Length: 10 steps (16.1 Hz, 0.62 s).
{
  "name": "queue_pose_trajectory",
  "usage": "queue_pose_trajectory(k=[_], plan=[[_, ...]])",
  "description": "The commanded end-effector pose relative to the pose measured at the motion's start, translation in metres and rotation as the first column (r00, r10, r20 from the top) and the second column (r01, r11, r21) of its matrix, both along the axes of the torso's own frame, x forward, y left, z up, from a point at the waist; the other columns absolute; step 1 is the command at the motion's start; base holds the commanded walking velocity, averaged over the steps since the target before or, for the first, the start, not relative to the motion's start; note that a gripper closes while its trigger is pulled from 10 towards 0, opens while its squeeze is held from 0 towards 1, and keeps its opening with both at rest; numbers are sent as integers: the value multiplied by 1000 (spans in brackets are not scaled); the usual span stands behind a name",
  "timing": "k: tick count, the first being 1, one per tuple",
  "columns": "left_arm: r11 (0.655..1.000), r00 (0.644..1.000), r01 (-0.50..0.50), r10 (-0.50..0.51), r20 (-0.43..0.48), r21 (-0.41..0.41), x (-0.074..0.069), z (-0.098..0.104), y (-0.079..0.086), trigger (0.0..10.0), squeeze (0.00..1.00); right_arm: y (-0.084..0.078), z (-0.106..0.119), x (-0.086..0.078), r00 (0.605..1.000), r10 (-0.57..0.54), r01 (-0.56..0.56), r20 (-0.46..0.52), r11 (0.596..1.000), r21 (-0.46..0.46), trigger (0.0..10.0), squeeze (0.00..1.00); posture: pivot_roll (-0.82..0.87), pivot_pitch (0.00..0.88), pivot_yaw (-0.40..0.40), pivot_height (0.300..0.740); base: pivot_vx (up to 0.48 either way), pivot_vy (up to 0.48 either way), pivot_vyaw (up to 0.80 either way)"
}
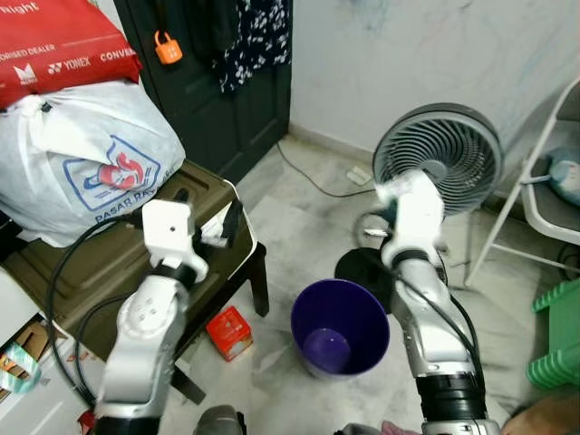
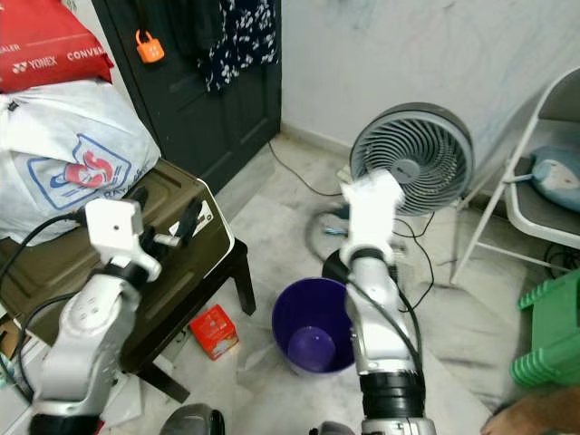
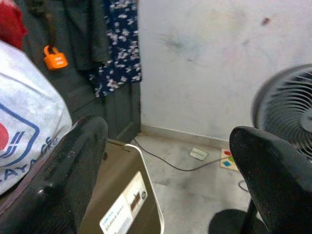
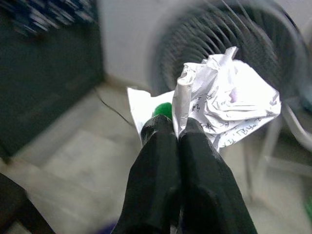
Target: Clean up the room
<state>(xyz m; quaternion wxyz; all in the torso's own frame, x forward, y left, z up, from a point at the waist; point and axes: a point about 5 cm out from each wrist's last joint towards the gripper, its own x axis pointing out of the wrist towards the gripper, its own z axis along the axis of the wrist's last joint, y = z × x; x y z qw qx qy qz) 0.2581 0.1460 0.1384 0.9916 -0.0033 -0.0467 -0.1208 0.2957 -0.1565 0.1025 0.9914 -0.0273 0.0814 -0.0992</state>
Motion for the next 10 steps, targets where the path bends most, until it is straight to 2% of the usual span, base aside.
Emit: queue_pose_trajectory(k=[1,4,5,6,8,10], plan=[[999,999,48,-48,15,14,-2,4,-4,10000,0,-6,-5,-2,998,-43,44,-43,999,14,10000,0,29,72,28,740,0,0,0],[986,987,162,-162,14,30,-10,6,-9,10000,0,-10,-15,-3,987,-110,118,-120,991,59,10000,0,41,97,37,740,0,0,0],[975,977,213,-213,-1,57,-17,6,-9,10000,0,-19,-20,2,977,-151,162,-149,985,66,10000,0,68,127,45,740,0,0,0],[975,977,213,-213,-1,57,-17,6,-9,10000,0,-19,-20,2,977,-151,162,-149,985,66,10000,0,68,127,45,740,0,0,0],[970,973,231,-228,-36,80,-28,4,0,10000,0,-32,-29,3,958,-210,229,-195,970,80,10000,0,78,162,66,740,0,0,0],[971,974,225,-221,-53,84,-31,3,2,10000,0,-36,-31,4,957,-215,234,-197,969,82,10000,0,83,175,75,740,0,0,0]])
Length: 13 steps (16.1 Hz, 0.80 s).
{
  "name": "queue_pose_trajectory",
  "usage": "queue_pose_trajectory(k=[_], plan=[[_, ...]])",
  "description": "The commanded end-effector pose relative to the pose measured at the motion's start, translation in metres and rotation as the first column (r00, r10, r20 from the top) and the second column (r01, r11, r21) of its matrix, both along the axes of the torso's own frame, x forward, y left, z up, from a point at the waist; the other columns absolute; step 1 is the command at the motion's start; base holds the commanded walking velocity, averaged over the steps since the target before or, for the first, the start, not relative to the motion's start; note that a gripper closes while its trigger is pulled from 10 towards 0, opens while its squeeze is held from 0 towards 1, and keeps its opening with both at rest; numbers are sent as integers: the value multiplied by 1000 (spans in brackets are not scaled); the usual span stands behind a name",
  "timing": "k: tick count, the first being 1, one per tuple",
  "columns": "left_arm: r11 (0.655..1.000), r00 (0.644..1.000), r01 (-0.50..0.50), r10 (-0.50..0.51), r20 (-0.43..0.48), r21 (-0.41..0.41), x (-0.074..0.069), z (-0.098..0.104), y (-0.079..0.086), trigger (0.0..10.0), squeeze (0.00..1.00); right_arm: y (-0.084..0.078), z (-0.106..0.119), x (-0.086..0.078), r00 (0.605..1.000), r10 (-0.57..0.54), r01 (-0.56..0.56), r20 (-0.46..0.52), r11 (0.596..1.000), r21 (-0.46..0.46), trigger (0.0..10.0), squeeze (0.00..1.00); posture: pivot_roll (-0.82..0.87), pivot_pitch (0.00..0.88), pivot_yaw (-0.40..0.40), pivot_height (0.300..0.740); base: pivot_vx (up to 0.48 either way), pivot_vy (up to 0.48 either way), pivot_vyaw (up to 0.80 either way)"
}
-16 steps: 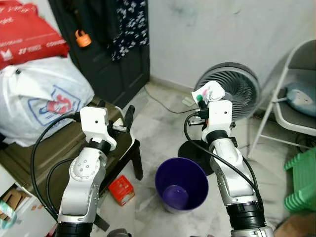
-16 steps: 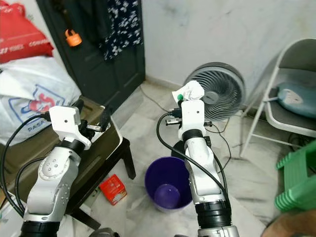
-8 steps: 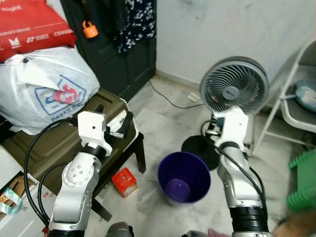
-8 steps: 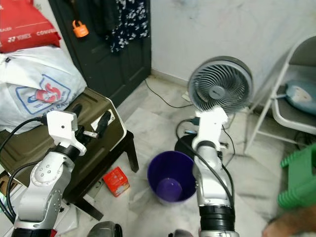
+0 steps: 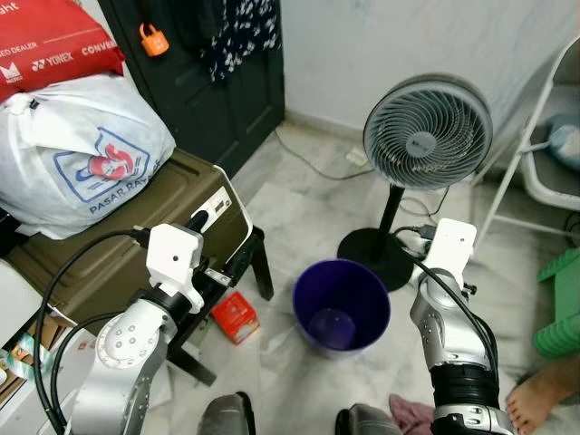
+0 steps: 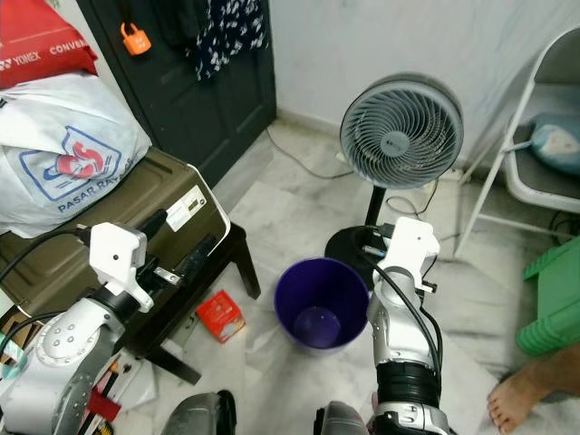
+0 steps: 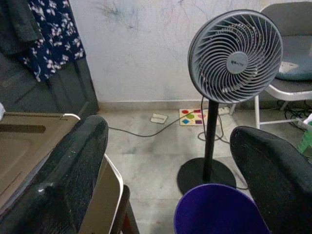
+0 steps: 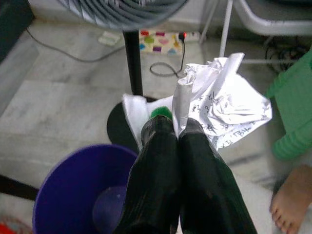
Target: Clean up the room
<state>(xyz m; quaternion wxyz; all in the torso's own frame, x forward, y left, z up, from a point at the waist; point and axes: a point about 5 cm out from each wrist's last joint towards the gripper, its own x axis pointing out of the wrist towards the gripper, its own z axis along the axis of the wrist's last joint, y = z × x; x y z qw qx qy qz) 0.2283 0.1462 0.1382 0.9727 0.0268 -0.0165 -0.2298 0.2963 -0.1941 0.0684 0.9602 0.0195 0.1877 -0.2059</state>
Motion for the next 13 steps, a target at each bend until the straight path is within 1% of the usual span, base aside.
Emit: queue_pose_trajectory(k=[1,2,6,8,11,12,13], plan=[[1000,1000,3,-3,3,16,-3,3,2,10000,0,2,1,2,1000,5,-6,11,1000,17,10000,0,95,196,91,740,0,0,0],[1000,1000,3,-3,-15,30,-10,5,5,10000,0,6,-7,2,1000,27,-26,-8,999,35,10000,0,127,225,115,740,0,0,0],[997,999,-9,11,-36,73,-16,11,15,10000,0,11,-5,16,999,30,-30,15,998,56,10000,0,156,238,139,740,0,0,0],[996,999,-2,6,-45,92,-19,12,17,10000,0,15,-3,21,999,34,-36,29,997,66,10000,0,172,247,152,740,0,0,0],[990,998,-7,15,-58,138,-26,14,23,10000,0,17,-8,26,998,50,-53,31,994,98,10000,0,199,259,179,740,0,0,0],[989,998,-15,25,-65,144,-27,15,26,10000,0,21,-11,27,998,66,-68,21,992,110,10000,0,207,261,186,740,0,0,0],[989,997,-18,28,-65,149,-27,17,27,10000,0,31,-14,29,995,102,-102,2,984,144,10000,0,216,266,194,740,0,0,0]])
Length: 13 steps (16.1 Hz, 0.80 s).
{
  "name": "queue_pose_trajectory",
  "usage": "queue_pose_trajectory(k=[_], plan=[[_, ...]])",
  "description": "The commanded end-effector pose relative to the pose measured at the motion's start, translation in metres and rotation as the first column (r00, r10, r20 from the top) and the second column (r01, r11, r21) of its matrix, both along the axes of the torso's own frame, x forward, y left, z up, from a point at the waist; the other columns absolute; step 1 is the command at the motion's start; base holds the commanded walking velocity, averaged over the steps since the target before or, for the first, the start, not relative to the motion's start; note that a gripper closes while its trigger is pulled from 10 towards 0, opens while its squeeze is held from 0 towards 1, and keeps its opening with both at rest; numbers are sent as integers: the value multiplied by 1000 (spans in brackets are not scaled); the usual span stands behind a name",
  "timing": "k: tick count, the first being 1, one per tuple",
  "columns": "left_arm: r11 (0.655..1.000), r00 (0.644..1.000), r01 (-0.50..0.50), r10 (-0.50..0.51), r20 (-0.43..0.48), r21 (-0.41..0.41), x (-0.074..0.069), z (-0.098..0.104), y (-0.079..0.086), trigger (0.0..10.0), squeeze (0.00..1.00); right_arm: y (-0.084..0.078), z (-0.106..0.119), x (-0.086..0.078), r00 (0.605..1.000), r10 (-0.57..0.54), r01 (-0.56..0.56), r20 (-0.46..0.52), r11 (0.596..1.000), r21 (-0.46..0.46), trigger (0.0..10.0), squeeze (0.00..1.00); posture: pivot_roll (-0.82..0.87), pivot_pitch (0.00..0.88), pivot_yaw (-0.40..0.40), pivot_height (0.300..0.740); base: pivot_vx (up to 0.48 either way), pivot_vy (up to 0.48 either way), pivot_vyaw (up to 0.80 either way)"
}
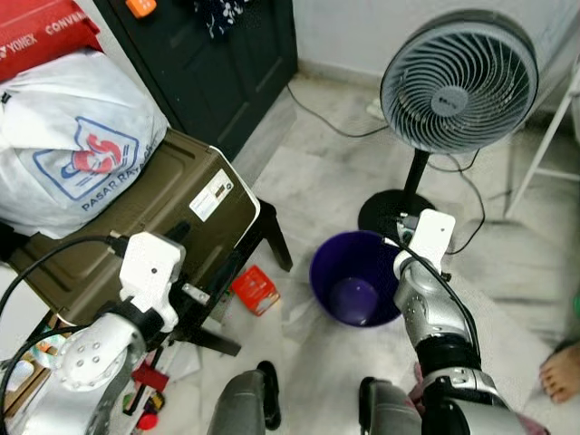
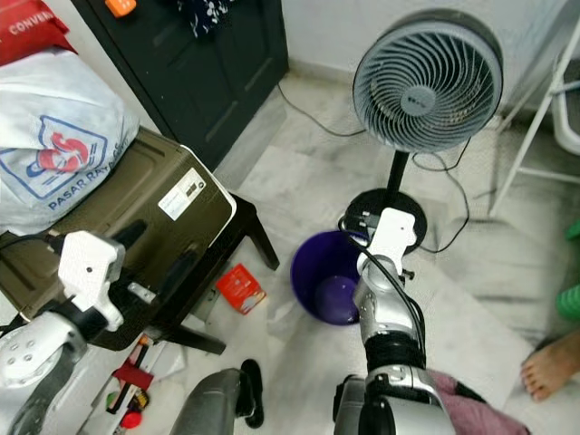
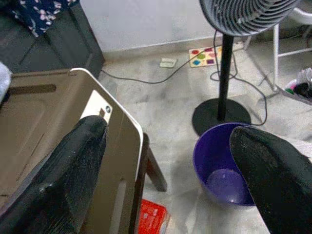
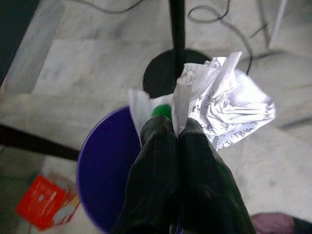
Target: Clean up the room
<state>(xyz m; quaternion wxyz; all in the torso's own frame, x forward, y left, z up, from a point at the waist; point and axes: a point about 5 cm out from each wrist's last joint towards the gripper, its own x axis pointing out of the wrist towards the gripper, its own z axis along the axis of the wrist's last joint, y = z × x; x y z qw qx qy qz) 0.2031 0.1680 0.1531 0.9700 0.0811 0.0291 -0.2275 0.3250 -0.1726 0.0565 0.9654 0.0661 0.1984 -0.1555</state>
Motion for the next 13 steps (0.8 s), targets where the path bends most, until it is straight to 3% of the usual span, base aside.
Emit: queue_pose_trajectory(k=[1,3,9,11,12,13], plan=[[1000,1000,-15,15,-2,23,-1,3,5,10000,0,14,-3,2,999,41,-41,-10,998,37,10000,0,220,267,197,740,0,0,0],[999,1000,-19,19,-4,27,-2,6,6,10000,0,19,-8,6,995,101,-101,-18,995,-7,10000,0,234,276,207,740,0,0,0],[997,999,-39,41,-20,63,-6,9,16,10000,0,5,-12,8,996,87,-87,-12,995,-43,10000,0,260,291,223,740,0,0,0],[997,999,-41,42,-20,61,-5,9,16,10000,0,5,-12,9,996,88,-88,7,995,-54,10000,824,259,291,224,740,0,0,0],[997,999,-41,42,-21,60,-5,9,16,10000,0,6,-11,9,996,90,-89,18,994,-60,10000,1000,257,290,224,740,0,0,0],[997,999,-41,43,-22,58,-4,9,15,10000,0,6,-9,10,995,92,-90,32,994,-66,10000,1000,257,290,224,740,0,0,0]])
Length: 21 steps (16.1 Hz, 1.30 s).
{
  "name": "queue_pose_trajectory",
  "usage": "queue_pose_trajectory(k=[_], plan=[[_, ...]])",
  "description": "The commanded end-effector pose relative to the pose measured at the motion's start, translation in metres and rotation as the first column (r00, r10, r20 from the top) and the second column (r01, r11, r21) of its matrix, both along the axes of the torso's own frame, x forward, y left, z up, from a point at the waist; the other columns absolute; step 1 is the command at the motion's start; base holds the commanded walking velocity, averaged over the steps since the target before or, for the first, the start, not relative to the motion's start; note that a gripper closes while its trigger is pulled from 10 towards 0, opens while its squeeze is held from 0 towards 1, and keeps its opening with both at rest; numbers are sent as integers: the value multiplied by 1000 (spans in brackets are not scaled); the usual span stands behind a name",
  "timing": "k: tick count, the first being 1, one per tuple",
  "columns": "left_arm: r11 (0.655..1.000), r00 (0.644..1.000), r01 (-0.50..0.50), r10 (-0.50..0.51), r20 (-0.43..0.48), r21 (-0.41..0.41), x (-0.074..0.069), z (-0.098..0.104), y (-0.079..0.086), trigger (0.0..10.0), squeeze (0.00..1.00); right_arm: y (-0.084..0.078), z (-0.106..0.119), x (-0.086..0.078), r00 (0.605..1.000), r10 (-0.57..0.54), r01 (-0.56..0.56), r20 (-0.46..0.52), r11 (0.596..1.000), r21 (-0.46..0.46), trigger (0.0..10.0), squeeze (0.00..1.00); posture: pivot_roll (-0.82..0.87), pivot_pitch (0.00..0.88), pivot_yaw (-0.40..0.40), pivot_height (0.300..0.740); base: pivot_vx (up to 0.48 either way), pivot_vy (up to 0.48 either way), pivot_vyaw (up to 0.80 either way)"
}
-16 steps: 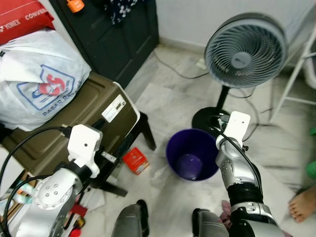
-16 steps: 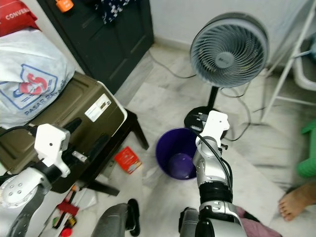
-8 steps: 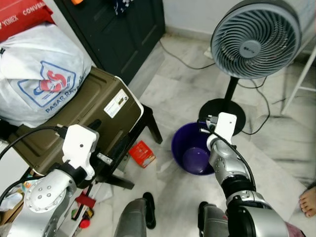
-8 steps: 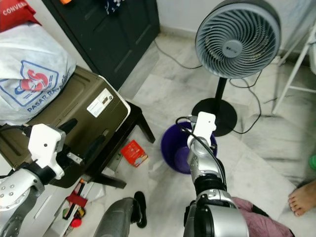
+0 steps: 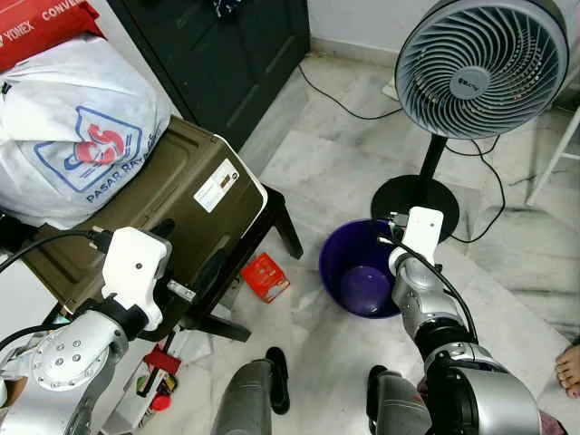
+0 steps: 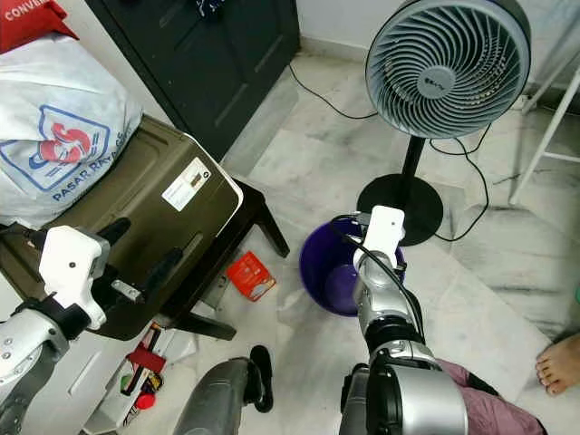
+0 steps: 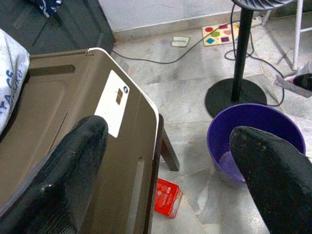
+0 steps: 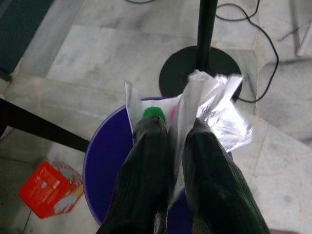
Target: Clean up the room
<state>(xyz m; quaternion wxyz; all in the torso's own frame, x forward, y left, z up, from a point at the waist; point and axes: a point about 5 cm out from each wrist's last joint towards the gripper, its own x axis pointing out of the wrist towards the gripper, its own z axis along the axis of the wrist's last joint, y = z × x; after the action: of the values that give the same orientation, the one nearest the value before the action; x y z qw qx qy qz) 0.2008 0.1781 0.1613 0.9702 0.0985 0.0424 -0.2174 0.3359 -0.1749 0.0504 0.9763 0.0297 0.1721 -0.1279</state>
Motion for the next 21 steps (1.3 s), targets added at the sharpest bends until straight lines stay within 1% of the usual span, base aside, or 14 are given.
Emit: queue_pose_trajectory(k=[1,8,10,11,12,13,14,15,16,17,18,19,20,21], plan=[[1000,1000,-23,23,-7,17,-2,1,5,10000,0,9,-1,1,1000,24,-24,8,1000,2,10000,1000,256,290,224,740,0,0,0],[999,999,-41,41,0,12,4,-1,4,10000,0,9,7,6,998,28,-28,59,1000,-8,10000,1000,238,276,219,740,0,0,0],[999,999,-44,44,5,-1,7,-2,1,10000,0,10,10,7,996,40,-39,85,999,-20,10000,1000,217,262,209,740,0,0,0],[999,999,-45,46,18,-26,11,-1,-3,10000,0,13,15,8,992,60,-56,112,998,-39,10000,1000,199,252,199,740,0,0,0],[998,999,-48,49,24,-36,14,-1,-5,10000,0,14,16,8,990,73,-67,119,996,-50,10000,1000,178,240,187,740,0,0,0],[995,997,-58,61,40,-77,22,0,-12,10000,0,23,20,3,981,125,-113,150,990,-84,10000,1000,150,219,169,740,0,0,0],[993,996,-62,67,50,-100,28,-1,-18,10000,0,28,22,-1,974,155,-141,164,985,-96,10000,1000,126,202,156,740,0,0,0],[990,995,-69,77,59,-120,34,-1,-23,10000,0,31,28,-5,966,172,-154,192,983,-102,10000,1000,103,179,144,740,0,0,0],[984,993,-78,91,72,-159,44,-2,-31,10000,0,34,39,-13,955,189,-165,229,979,-118,10000,1000,54,131,117,740,0,0,0],[981,993,-76,91,78,-178,49,-2,-35,10000,0,35,42,-16,952,194,-169,235,978,-121,10000,1000,35,110,108,740,0,0,0],[981,991,-73,92,101,-182,55,-1,-39,10000,0,37,44,-25,956,180,-167,230,983,-76,10000,1000,9,77,98,740,0,0,0],[979,988,-80,103,113,-188,58,0,-40,10000,0,38,46,-30,956,179,-172,235,984,-48,10000,1000,4,69,97,740,0,0,0],[971,981,-115,145,131,-211,68,1,-39,10000,0,36,50,-41,953,190,-184,236,982,-48,10000,1000,-19,26,93,740,0,0,0],[969,979,-120,152,136,-216,71,1,-40,10000,0,35,50,-43,954,192,-184,232,981,-53,10000,1000,-24,16,93,740,0,0,0]])
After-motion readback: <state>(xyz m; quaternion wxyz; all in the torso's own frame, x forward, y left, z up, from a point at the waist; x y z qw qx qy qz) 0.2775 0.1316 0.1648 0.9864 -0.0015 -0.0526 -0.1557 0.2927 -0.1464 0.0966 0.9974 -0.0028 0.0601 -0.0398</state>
